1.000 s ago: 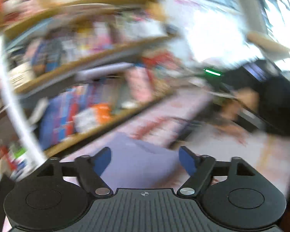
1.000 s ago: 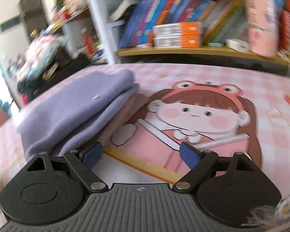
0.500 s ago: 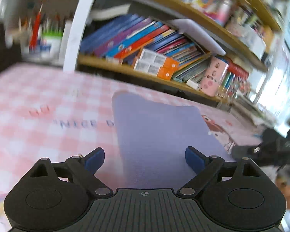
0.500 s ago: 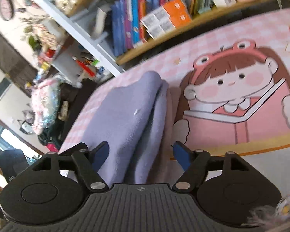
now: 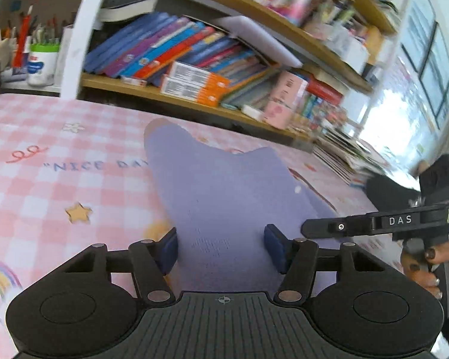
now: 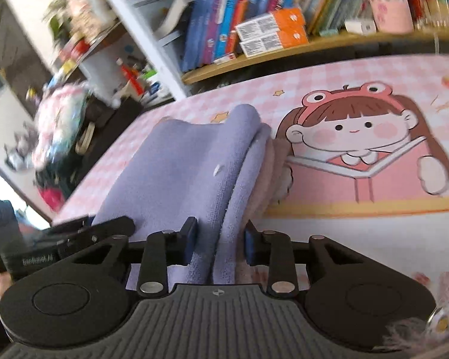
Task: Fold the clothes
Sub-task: 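Grip the folded stack edge with the right gripper while the left gripper presses the lavender side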
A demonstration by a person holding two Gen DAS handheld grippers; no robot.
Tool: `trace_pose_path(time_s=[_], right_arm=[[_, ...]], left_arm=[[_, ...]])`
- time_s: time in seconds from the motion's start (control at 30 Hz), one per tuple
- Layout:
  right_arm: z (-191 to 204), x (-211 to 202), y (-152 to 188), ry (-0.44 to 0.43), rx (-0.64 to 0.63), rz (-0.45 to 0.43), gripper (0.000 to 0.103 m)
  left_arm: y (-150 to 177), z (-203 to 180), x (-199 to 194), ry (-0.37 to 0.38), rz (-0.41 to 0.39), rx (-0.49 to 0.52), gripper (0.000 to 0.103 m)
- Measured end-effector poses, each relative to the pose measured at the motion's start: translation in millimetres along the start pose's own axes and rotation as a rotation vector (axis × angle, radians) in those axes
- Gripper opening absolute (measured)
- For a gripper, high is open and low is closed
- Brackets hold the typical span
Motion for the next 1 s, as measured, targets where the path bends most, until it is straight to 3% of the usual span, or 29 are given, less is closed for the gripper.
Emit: trace_pose_path(time_s=[0.13, 0.27, 0.47, 0.53, 0.6, 0.67, 0.77, 0.87, 1.0], right_arm=[[8.3, -28.2, 22.4, 0.002, -0.043, 0.024, 0.029], [1.3, -36.4, 33.1, -0.021, 0.025, 0.024, 0.041], [-10.3, -26.2, 43.8, -0.079, 0.175, 0.032, 0.051], [-8.9, -23.2, 44.6, -0.093, 0.185, 0.026, 0.051], [-5.2, -20.7, 43.1, -0.09, 0.17, 0.019, 0.043], [3.2, -24.0, 40.8, -0.06, 0.08, -0.014, 0.034], [22.7, -31.5, 40.7, 0.022, -0.116, -0.056, 0.032], [18.3, -28.8, 42.8, 0.015, -0.093, -0.041, 0.034], [3.1, -22.4, 42.1, -0.035, 0.031, -0.004, 0.043]], left_arm=[[11.7, -7.7, -12.4, 0.03, 0.019, 0.003, 0.064], [14.1, -3.7, -22.2, 0.044, 0.017, -0.009, 0.069], [15.0, 13.7, -9.1, 0.107, 0.051, -0.155, 0.069], [17.4, 14.9, -3.0, 0.139, 0.064, -0.199, 0.066], [18.1, 10.3, -1.4, 0.119, 0.052, -0.174, 0.061], [17.0, -4.3, -6.0, 0.066, 0.026, -0.057, 0.059], [16.5, -18.3, -10.7, 0.031, 0.01, 0.068, 0.059], [13.5, -5.4, -5.6, 0.054, 0.046, -0.017, 0.063], [13.9, 5.7, 0.9, 0.098, 0.069, -0.107, 0.068]])
Point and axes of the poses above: each gripper's, at about its wrist camera, not at the fingertips, and x roughly the way its jaws point, z to its left, y to its underside, the point moved 8 cm from there along x, roughly the way its jaws point, and after that the axes turned 6 degrees about -x, right-handed, at the moved point
